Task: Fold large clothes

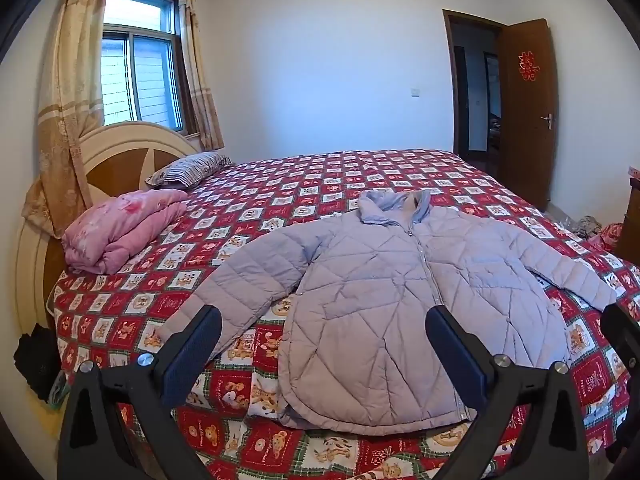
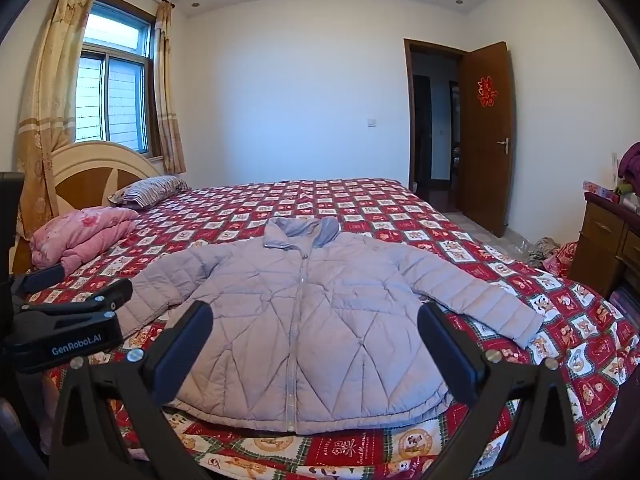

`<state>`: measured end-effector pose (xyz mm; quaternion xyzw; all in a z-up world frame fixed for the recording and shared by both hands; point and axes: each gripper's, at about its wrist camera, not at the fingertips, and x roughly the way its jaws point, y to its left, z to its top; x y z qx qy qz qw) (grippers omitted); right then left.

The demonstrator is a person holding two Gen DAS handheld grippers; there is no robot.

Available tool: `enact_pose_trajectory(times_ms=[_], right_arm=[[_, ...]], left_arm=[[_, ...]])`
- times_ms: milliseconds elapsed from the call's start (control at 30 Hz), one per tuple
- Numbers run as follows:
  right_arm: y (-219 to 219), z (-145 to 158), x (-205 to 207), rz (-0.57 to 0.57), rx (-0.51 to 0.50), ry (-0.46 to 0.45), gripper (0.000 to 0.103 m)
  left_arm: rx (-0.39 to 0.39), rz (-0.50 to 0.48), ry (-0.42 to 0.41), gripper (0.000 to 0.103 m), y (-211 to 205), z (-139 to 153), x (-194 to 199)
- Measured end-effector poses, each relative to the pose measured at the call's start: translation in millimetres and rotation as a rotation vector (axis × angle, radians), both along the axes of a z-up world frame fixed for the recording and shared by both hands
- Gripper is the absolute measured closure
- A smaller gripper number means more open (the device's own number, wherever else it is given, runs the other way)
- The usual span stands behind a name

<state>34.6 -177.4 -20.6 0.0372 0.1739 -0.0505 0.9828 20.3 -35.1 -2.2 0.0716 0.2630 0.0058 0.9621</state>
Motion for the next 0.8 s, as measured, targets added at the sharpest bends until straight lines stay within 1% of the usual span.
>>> enact_pose_trajectory(times_ms=[133,200,800], right_arm=[[0,-1,1,0.0,0.004,0.002,0.0],[0,-1,1,0.0,0.005,0.002,0.0],[-3,-1,2,0.0,0.004,0.006,0.0]], left_arm=[[0.002,0.015,-0.002,0.001,-27,-1,14],[-0.046,-0.03,-0.031,0.001,40,2,-19],[-0.042,-0.024,-0.055,0.001,42,5,-21]])
